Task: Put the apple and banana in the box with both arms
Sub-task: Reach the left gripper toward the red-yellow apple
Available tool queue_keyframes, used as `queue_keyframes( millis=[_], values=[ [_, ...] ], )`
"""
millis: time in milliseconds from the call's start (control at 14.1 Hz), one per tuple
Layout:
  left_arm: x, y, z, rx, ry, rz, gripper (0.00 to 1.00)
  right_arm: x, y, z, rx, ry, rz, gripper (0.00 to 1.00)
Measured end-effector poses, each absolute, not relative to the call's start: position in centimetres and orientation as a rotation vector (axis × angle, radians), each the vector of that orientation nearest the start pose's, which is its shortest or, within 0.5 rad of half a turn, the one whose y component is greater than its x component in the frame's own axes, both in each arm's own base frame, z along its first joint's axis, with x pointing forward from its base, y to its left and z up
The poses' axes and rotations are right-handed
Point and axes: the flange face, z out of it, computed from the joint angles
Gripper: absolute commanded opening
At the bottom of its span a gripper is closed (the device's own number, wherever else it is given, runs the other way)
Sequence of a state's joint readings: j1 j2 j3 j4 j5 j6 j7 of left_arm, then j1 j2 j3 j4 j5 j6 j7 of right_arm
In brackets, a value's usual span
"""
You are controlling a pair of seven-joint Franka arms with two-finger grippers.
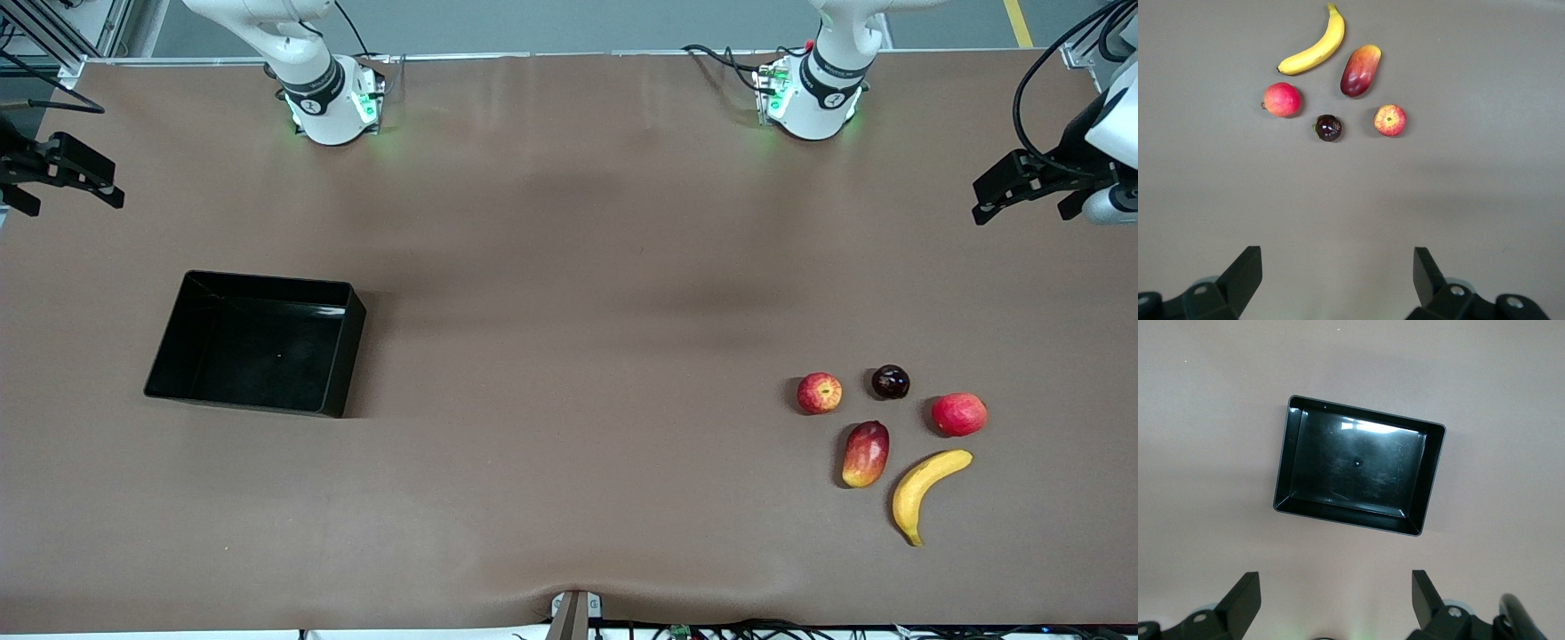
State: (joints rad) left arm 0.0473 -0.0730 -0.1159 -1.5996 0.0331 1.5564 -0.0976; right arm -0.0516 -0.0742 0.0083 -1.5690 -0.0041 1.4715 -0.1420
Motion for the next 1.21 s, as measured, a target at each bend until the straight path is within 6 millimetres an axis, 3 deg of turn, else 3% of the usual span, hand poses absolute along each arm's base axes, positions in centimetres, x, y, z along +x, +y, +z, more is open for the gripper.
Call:
queue_keyframes(
  millis=[497,709,993,1206],
  values=[
    [52.8,-3.5,64.7,-3.101,-0.046,-0.005,1.00,52.3,-2.6,65.5,-3.140,-0.145,0.037,1.00],
    [54.4,-3.5,63.2,-3.104,-0.045,0.034,1.00,52.6,-2.8,65.3,-3.141,-0.140,0.026,1.00],
    [57.5,-3.7,58.7,-3.110,-0.031,0.114,1.00,54.0,-3.5,63.9,-3.140,-0.123,0.050,1.00],
    [59.7,-6.1,53.6,-3.119,0.040,0.127,1.00,56.1,-5.1,61.5,-3.141,-0.081,0.073,1.00]
  ],
)
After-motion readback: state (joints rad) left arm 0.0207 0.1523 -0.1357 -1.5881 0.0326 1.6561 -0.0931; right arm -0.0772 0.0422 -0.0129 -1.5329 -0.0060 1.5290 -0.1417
